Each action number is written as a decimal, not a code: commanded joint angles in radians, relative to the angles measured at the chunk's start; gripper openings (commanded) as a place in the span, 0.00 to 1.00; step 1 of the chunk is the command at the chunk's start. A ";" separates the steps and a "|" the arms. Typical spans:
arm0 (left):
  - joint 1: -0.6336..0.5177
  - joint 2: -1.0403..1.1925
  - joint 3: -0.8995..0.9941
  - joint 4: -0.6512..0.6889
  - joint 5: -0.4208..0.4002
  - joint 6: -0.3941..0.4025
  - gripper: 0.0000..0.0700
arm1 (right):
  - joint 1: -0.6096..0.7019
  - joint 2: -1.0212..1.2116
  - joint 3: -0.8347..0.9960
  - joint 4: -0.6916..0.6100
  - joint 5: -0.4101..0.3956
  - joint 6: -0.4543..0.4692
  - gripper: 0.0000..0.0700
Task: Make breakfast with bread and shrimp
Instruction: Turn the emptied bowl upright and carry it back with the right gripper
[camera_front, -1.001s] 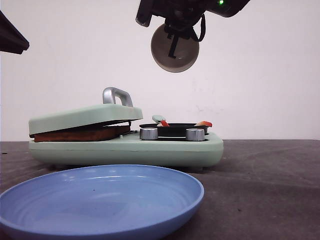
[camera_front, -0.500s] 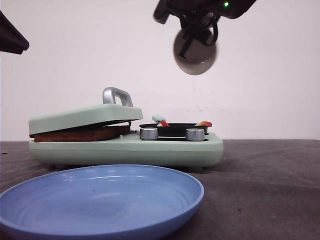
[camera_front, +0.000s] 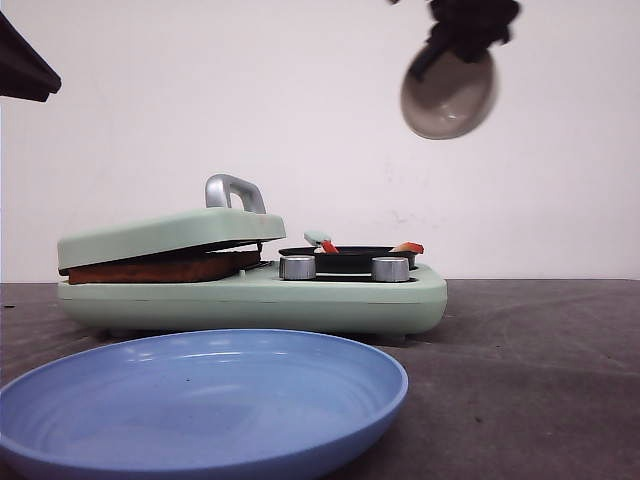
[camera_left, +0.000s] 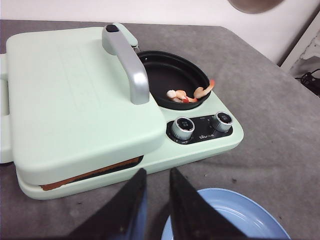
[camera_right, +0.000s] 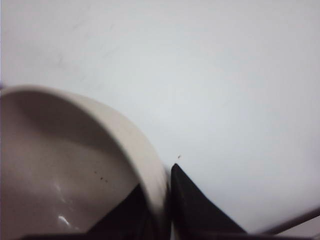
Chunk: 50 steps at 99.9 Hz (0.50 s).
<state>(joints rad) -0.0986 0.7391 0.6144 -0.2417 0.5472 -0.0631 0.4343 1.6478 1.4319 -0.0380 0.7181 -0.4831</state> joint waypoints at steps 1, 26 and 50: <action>0.001 0.004 0.006 0.014 -0.003 -0.008 0.00 | -0.032 -0.014 0.023 -0.165 -0.090 0.307 0.01; 0.001 0.004 0.007 0.058 -0.017 -0.041 0.00 | -0.216 -0.068 0.023 -0.529 -0.532 0.668 0.01; 0.001 0.004 0.007 0.063 -0.045 -0.040 0.00 | -0.302 -0.068 0.022 -0.646 -0.739 0.693 0.01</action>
<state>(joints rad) -0.0986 0.7391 0.6144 -0.1894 0.5129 -0.0971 0.1349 1.5749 1.4319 -0.6819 0.0116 0.1753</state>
